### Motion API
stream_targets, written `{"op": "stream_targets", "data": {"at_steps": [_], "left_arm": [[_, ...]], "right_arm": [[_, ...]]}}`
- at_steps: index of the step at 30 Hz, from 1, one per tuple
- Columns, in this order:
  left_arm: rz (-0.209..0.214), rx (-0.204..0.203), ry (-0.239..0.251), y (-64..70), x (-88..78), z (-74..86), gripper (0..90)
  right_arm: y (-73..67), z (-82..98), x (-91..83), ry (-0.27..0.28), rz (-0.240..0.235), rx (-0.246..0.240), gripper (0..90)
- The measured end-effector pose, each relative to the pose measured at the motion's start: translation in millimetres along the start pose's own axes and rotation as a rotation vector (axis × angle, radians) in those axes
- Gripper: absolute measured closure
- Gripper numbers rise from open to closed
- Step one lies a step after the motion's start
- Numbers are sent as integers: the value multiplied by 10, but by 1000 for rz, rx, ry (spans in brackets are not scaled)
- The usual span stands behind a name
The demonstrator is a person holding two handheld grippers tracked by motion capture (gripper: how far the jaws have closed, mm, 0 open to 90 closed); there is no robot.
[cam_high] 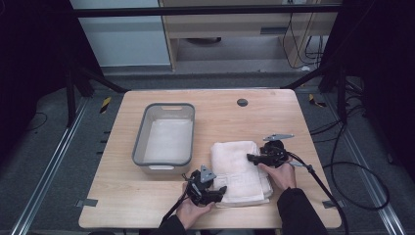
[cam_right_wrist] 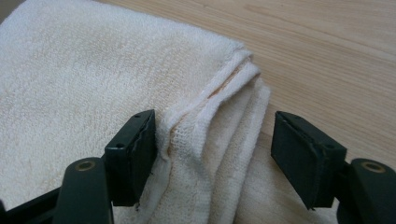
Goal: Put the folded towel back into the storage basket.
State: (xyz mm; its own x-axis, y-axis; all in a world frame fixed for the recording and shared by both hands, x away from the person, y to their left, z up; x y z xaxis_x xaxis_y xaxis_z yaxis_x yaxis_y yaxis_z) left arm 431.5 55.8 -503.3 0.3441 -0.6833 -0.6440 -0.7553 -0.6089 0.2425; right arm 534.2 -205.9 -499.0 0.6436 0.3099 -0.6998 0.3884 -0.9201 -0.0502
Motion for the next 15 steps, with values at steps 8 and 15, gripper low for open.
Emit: {"op": "stream_targets", "data": {"at_steps": [8, 15], "left_arm": [[21, -8, -20, -8, 31, -29, 408], [46, -17, -23, 2, 45, -37, 490]], "right_arm": [[10, 15, 23, -14, -23, 21, 349], [27, 28, 35, -36, -92, 73, 495]]}}
Point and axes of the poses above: each handheld gripper's, and its own axes: x roughly forward along the jaws, z roughly out of its underside, y roughly to its right, the point moved 1 cm from there along x, roughly forward along the jaws, and after that the axes turned 11 degrees about z, right-handed, at the moved point
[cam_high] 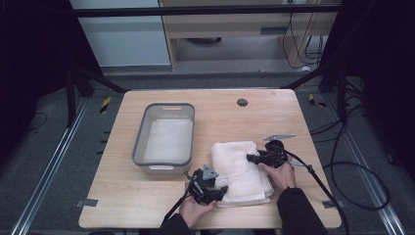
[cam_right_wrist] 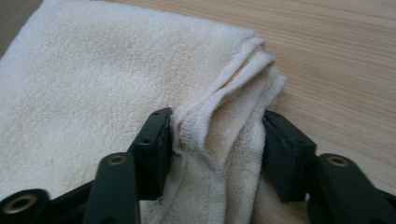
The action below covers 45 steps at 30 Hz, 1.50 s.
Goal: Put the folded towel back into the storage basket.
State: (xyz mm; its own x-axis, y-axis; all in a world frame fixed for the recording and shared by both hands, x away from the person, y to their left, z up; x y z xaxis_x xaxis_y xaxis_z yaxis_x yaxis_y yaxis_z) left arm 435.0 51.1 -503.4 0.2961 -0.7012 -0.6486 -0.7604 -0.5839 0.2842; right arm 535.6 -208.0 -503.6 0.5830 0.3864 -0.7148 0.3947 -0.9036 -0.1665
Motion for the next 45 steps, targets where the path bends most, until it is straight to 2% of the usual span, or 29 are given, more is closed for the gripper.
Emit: {"op": "stream_targets", "data": {"at_steps": [4, 9, 16, 20, 26, 36, 45], "left_arm": [[26, -11, 3, -6, 2, -2, 548], [38, -3, -4, 3, -8, -8, 635], [62, -20, 18, -16, -37, -11, 725], [67, -6, 35, -9, -77, -14, 738], [79, 9, 64, 32, -181, -44, 741], [87, 43, 134, 109, -438, -179, 742], [90, 61, 170, 146, -571, -261, 743]], "right_arm": [[-5, -4, -2, -11, -27, 18, 576], [-8, -11, -7, -24, -53, 48, 676], [-7, -22, -22, -20, -69, 58, 724], [-15, -36, -70, -7, -73, 61, 731], [-29, -78, -222, 30, -84, 60, 732], [-119, -214, -561, 141, -94, 37, 733], [-175, -306, -721, 190, -90, 22, 733]]}}
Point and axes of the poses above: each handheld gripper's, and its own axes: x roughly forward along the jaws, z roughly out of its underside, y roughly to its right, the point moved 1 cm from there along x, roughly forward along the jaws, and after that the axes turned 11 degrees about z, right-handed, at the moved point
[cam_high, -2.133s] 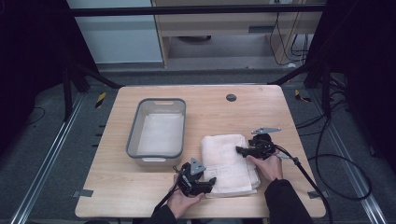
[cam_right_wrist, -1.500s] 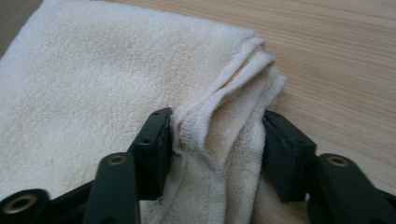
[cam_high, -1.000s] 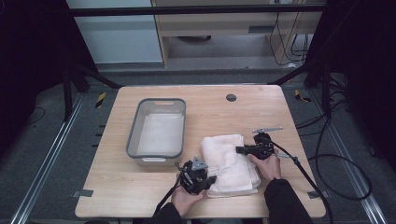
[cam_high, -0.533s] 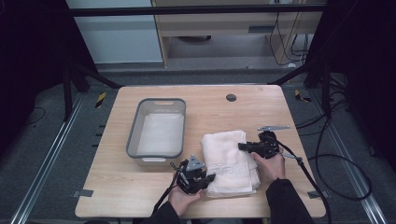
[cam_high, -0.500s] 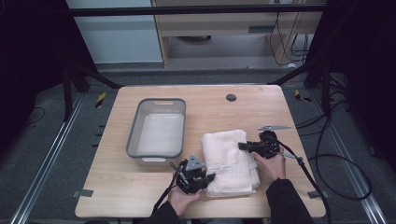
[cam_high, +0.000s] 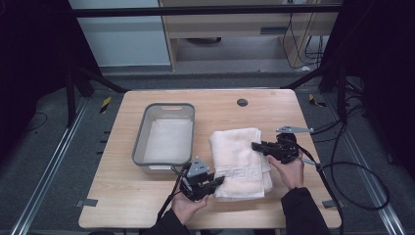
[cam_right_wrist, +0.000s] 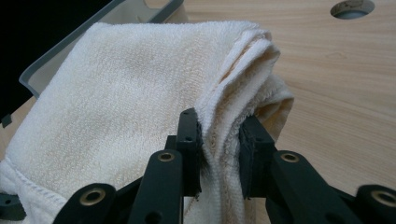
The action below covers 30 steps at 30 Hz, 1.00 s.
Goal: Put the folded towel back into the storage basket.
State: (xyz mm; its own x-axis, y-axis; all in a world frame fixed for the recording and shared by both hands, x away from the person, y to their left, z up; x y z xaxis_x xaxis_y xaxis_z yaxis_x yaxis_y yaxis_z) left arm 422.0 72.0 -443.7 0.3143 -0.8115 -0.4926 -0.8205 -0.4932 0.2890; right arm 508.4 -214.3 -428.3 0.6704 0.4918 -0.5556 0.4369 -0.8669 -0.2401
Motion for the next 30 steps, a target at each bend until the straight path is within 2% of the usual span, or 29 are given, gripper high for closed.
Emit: {"op": "stream_targets", "data": {"at_steps": [4, 10, 15, 25, 28, 30], "left_arm": [[-2, 4, 18, 18, -39, -52, 743], [-12, 30, 29, 38, -106, -137, 743], [-15, 41, 47, 31, -183, -203, 743], [-28, 58, 126, 20, -394, -417, 744], [-31, 64, 133, 26, -421, -464, 744], [-44, 83, 139, 36, -457, -532, 745]], "right_arm": [[-37, -61, -54, 18, 5, -11, 733], [-65, -133, -108, 44, 7, -14, 733], [-144, -244, -174, 82, 14, -25, 733], [-286, -510, -268, 152, 20, -46, 735], [-293, -540, -282, 164, 23, -43, 735], [-303, -586, -310, 188, 20, -35, 735]]}}
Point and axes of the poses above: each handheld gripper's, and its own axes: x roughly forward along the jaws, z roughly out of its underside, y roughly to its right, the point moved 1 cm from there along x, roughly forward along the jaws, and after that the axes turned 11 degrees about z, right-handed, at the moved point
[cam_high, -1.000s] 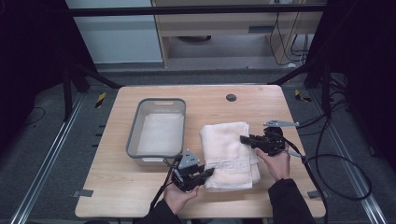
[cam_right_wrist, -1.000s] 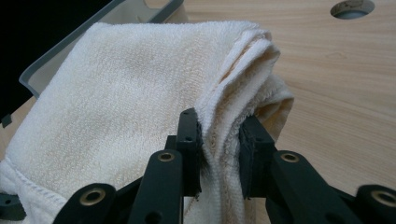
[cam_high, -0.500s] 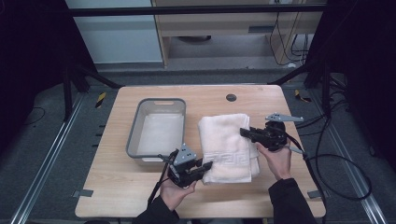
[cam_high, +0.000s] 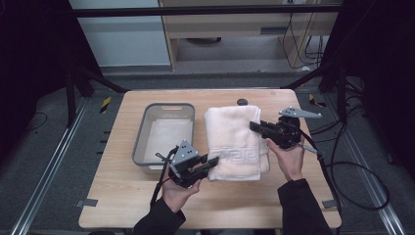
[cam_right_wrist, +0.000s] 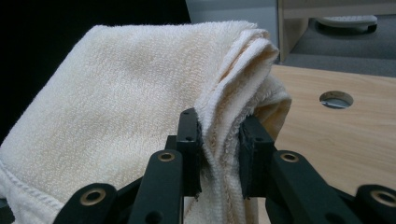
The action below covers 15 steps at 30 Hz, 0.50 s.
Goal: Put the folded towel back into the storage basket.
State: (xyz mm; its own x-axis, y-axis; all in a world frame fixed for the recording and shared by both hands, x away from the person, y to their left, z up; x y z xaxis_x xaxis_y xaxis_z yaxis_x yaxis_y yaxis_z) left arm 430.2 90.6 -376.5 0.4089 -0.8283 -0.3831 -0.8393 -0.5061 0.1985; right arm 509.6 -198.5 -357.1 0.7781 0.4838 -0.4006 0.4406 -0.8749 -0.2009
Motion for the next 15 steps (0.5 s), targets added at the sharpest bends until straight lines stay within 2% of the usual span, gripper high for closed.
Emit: {"op": "stream_targets", "data": {"at_steps": [9, 15], "left_arm": [[-19, 18, 34, -25, -96, -147, 744], [-31, 13, 47, -88, -174, -184, 744]], "right_arm": [[-85, -155, -23, 76, 9, 7, 735], [-151, -207, 39, 97, 9, 5, 735]]}}
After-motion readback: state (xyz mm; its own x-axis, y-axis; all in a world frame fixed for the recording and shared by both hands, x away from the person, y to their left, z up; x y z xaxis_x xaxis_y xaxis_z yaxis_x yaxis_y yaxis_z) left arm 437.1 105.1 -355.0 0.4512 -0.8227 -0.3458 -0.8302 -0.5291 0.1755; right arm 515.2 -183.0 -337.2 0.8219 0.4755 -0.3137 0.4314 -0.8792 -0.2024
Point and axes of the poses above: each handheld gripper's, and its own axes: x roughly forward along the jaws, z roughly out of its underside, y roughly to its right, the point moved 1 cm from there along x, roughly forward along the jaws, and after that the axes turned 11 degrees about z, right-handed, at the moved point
